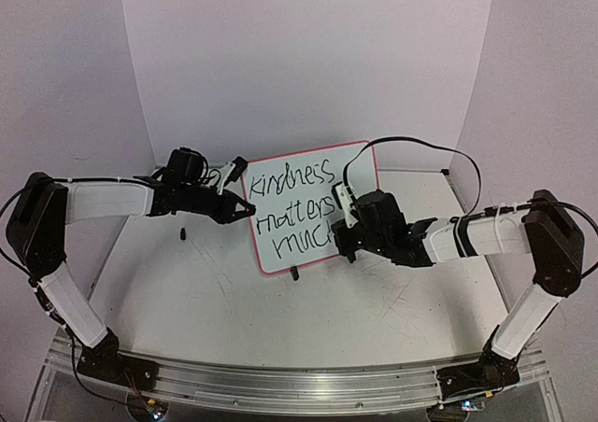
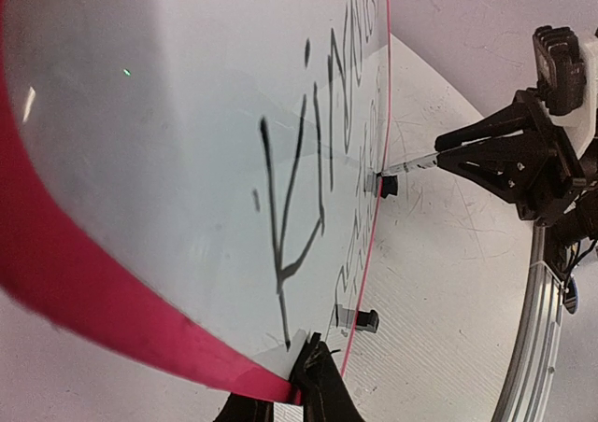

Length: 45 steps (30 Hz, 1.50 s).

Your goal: Write a sentence on the whiteboard

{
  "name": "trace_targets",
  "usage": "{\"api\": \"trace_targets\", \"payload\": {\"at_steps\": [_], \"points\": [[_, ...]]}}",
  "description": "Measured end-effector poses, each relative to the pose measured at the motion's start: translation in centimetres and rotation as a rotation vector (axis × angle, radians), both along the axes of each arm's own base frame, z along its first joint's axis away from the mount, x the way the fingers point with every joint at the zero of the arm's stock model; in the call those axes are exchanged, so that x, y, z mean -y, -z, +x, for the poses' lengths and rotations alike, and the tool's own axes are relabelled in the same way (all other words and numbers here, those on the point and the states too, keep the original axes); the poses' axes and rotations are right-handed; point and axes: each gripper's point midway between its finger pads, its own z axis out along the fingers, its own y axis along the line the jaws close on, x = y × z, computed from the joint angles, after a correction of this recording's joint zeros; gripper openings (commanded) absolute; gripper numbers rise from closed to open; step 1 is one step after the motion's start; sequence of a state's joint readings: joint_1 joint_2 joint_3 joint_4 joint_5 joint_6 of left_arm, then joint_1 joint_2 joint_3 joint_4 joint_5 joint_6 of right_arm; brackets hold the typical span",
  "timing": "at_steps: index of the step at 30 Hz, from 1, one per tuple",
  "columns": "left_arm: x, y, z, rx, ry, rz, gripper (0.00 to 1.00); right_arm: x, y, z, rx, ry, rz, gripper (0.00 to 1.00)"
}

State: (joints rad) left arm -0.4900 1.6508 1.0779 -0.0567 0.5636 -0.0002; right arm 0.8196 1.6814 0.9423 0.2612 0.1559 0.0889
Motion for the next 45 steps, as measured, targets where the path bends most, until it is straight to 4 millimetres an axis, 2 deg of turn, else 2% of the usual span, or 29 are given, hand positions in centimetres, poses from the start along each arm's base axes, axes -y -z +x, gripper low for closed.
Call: {"api": "trace_targets", "payload": {"at_steps": [5, 19, 32, 38, 45], "points": [[0.0, 0.0, 0.0, 0.000, -0.001, 0.001, 0.00, -0.2, -0.9, 0.4, 0.022, 0.002, 0.006, 0.00], [0.0, 0.1, 0.0, 0.000, -0.005, 0.006, 0.00, 0.1, -1.5, 1.1, 0.037, 0.021, 0.012, 0.00], [0.0, 0.1, 0.0, 0.000, -0.005, 0.007, 0.00, 1.7, -2.1, 1.9, 0.064, 0.085, 0.006, 0.00], [0.0, 0.1, 0.0, 0.000, -0.006, 0.007, 0.00, 1.9, -1.6, 1.7, 0.056, 0.086, 0.015, 0.00], [0.0, 0.1, 0.0, 0.000, -0.005, 0.007, 0.00, 2.7, 1.0, 0.5, -0.007, 0.083, -0.005, 0.00]]}}
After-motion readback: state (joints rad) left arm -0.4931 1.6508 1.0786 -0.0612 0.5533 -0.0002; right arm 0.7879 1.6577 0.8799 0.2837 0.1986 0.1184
